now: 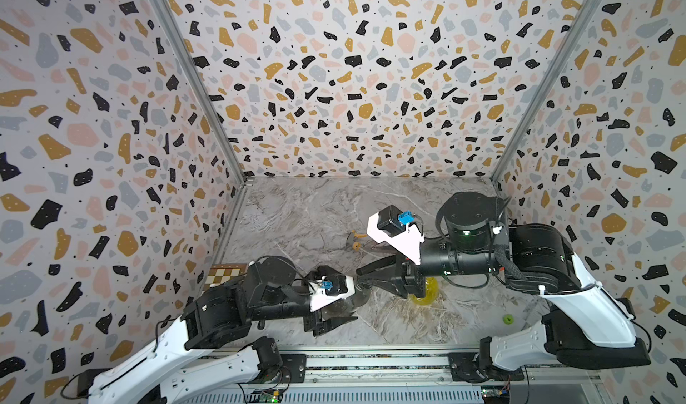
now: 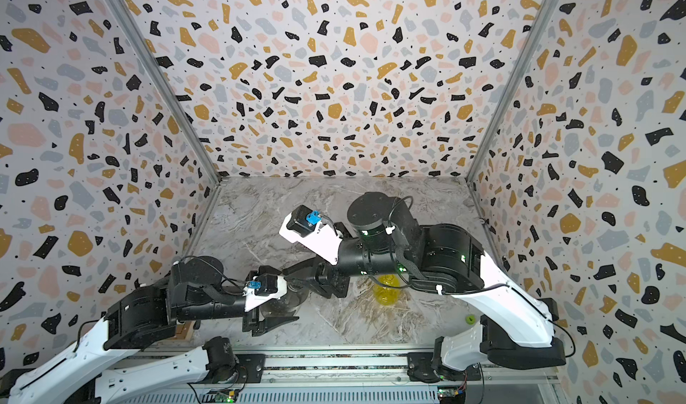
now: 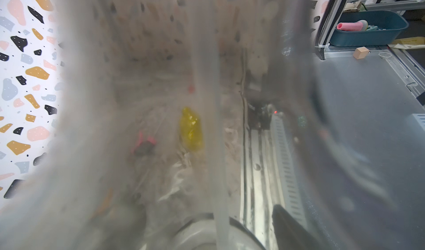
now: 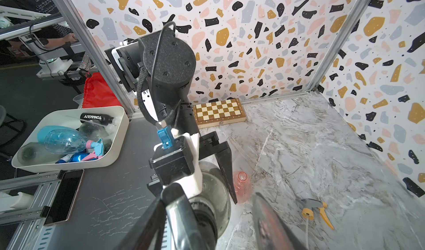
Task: Attach spray nozzles to spray bottles
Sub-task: Insert the spray nozzle into the spray bottle.
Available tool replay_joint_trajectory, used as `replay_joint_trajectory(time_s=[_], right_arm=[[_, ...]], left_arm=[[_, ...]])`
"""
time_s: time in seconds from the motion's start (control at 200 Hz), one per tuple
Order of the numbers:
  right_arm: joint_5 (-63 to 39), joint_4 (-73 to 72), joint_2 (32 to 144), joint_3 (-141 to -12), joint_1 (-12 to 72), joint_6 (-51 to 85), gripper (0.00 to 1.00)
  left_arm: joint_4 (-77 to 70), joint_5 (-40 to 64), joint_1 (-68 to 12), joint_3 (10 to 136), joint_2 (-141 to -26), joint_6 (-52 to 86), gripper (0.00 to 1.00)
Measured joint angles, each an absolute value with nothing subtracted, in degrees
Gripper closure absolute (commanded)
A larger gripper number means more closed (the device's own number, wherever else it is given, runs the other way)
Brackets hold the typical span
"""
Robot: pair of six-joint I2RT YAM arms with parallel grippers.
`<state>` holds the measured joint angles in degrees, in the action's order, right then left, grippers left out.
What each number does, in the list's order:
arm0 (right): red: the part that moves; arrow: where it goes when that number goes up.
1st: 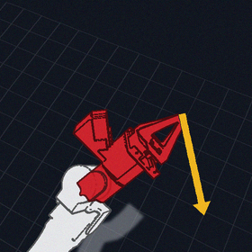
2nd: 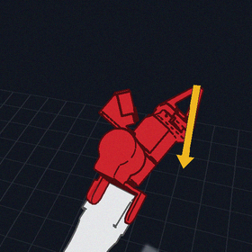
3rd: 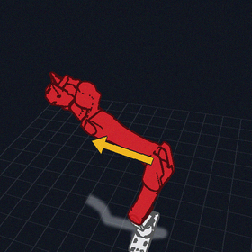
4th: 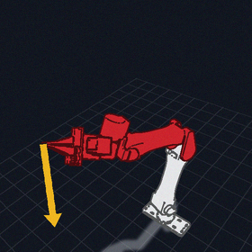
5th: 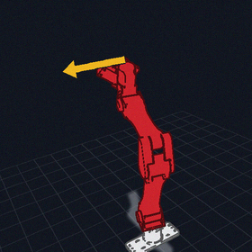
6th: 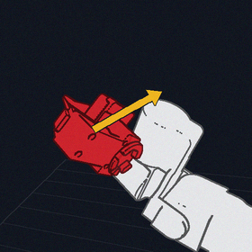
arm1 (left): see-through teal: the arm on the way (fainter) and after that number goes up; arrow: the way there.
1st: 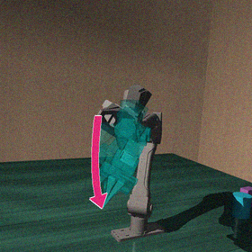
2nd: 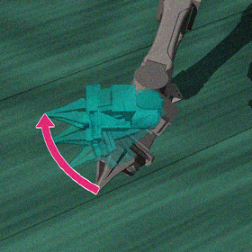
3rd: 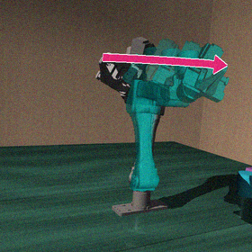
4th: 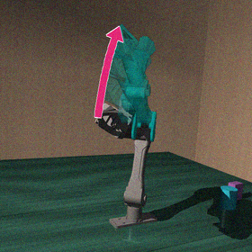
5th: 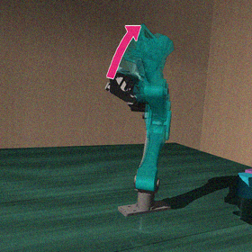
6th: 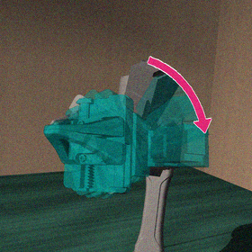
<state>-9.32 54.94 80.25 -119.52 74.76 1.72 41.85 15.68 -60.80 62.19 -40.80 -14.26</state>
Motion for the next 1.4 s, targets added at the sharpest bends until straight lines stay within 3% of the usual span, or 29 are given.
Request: replay_joint_trajectory(time_s=[0.621, 0.991, 1.397], right_arm=[[-1.15, 54.83, 82.91, -125.64, 79.77, -0.3, 0.39], [3.46, 51.33, 85.89, -129.84, 83.57, -2.81, 0.28], [6.9, 45.91, 85.32, -129.97, 87.09, -5.61, 0.23]], left_arm=[[35.51, 15.44, -60.82, 59.57, -39.79, -14.11, 1.0], [29.89, 15.53, -60.84, 57.47, -37.89, -13.91, 1.0], [17.8, 15.68, -60.88, 52.05, -36.16, -10.15, 1.0]])
